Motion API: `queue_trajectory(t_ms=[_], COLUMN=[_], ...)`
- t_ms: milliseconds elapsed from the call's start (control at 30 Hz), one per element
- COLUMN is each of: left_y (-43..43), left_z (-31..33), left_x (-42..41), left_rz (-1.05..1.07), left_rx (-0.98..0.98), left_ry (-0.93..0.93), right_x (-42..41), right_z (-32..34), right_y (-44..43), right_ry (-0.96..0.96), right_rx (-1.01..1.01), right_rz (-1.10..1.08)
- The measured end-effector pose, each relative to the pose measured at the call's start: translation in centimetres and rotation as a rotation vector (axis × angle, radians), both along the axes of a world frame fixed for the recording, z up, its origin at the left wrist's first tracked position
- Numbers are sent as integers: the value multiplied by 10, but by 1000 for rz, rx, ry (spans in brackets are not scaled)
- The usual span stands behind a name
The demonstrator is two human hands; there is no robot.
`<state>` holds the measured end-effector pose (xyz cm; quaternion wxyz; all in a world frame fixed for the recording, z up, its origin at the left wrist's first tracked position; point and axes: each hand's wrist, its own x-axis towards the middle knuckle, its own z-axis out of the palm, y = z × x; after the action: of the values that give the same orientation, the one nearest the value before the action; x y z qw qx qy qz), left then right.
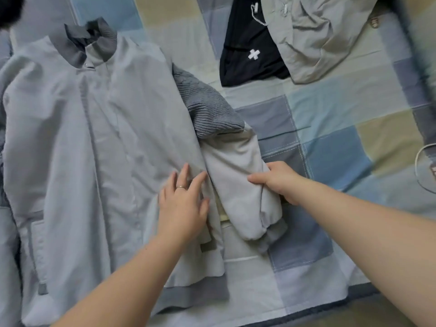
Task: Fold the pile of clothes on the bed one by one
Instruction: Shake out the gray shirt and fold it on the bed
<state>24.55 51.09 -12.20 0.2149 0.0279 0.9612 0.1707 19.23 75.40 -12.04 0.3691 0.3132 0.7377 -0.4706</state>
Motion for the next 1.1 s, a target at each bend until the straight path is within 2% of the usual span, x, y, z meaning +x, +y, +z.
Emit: queue_trajectory(t_ms=[100, 267, 433, 500, 567, 633, 700, 767, 867, 967, 1100], left_y=[41, 103, 154, 167, 175, 181, 187, 192, 193, 195, 200], left_z=[9, 28, 19, 7, -6, -17, -25, -30, -32, -34, -34], left_x=[-22, -84, -141, -151, -157, -160, -158, -156, -153, -154, -161], left_rz=[74, 69, -25, -55, -52, -54, -61, -37, 16, 52, 102], left_rx=[-34, -26, -59, -88, -92, -103, -131, -114, -37, -6, 6], left_ry=[59, 123, -20, -72, -104, -143, -147, -104, -62, -121, -172], right_x=[-18, -69, -106, -111, -113, -113, -115, -121, -141, -160, -161], right_z=[22, 83, 94, 76, 55, 39, 26, 17, 8, -2, -2], right_y=[45, 159, 237, 253, 266, 273, 275, 276, 283, 300, 320], right_ry=[131, 535, 807, 685, 452, 250, 206, 219, 230, 233, 59], right_rx=[56, 557, 886, 955, 989, 876, 706, 647, 647, 641, 716], right_rz=[68, 286, 479, 533, 522, 479, 401, 319, 213, 79, -115])
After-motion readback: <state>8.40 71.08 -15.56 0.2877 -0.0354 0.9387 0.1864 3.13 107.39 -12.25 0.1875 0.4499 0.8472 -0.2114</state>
